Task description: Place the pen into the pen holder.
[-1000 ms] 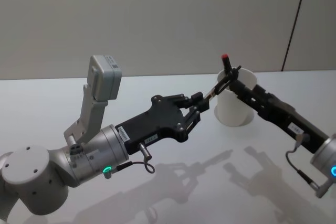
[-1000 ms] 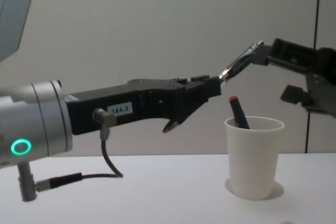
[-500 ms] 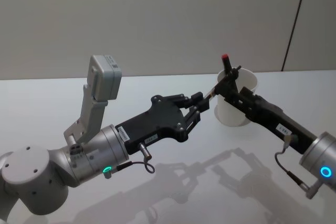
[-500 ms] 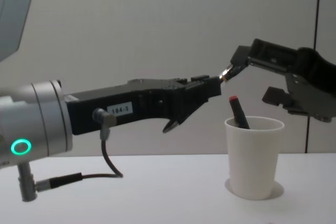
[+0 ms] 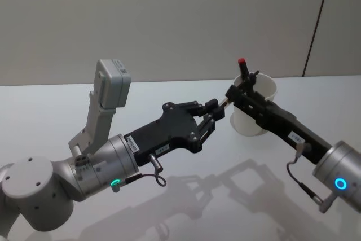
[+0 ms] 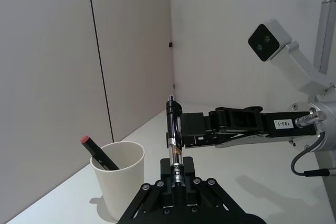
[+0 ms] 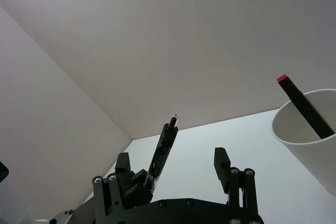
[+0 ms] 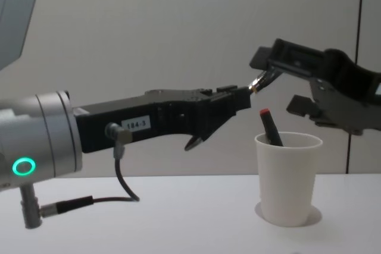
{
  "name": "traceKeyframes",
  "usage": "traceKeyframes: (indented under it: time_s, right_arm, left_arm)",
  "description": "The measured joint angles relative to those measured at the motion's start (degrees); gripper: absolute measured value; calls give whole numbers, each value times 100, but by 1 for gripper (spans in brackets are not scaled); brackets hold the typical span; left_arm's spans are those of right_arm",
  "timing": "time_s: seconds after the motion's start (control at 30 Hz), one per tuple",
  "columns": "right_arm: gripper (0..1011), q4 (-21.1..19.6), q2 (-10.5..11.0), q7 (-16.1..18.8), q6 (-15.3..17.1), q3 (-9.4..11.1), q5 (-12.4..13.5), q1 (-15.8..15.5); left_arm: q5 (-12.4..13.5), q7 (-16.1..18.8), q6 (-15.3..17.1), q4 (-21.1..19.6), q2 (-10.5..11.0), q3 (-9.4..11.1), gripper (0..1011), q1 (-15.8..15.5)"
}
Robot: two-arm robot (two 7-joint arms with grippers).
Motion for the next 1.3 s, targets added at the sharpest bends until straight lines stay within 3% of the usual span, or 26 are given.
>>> traceKeyframes:
  time_s: [0.93,1.3]
  right_arm:
    - [1000,283,-288,-174,23,-200,-2,311]
    - [740,327,-320,-200,30,-223,5,355]
  left_arm:
    - [0,0,0,0,0,0,130,0]
    - [0,0,0,0,0,0,130,0]
